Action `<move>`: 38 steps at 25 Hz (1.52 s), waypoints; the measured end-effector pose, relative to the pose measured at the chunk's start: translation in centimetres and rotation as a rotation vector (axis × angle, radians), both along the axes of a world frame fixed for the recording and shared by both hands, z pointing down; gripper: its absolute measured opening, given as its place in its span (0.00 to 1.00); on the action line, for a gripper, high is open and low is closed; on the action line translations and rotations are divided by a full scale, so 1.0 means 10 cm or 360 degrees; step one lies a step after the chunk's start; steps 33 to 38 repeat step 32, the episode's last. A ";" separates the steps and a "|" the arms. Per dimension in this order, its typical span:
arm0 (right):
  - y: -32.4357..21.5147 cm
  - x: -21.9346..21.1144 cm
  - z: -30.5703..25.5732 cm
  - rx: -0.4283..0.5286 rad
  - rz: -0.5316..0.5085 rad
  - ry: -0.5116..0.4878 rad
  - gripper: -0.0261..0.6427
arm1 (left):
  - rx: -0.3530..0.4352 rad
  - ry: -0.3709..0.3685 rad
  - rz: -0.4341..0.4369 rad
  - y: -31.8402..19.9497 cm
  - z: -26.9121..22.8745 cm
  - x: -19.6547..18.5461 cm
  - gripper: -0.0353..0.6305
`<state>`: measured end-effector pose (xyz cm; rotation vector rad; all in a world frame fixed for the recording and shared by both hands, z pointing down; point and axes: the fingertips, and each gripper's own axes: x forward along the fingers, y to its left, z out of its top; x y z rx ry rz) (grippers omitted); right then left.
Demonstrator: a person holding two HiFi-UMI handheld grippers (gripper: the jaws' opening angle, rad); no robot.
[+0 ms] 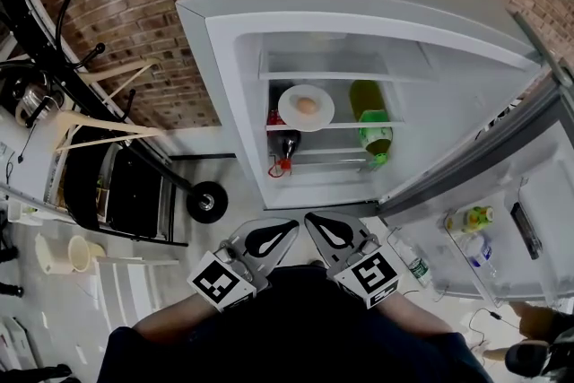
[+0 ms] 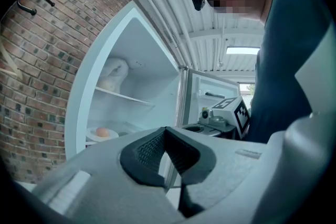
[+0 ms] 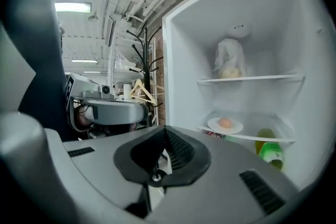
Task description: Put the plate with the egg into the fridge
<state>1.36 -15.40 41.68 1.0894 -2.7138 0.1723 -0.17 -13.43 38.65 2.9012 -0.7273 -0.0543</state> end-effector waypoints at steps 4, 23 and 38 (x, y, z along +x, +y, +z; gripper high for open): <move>-0.01 0.03 0.02 -0.0030 0.0013 0.0001 0.06 | -0.0005 0.0003 0.0005 0.02 0.00 0.00 0.05; 0.04 -0.01 0.06 -0.0039 -0.0022 0.0006 0.06 | 0.0001 0.0004 0.0012 0.03 -0.03 0.01 0.05; 0.07 -0.01 0.05 -0.0034 -0.0016 0.0008 0.06 | 0.0021 0.0002 0.0009 0.04 -0.03 0.01 0.05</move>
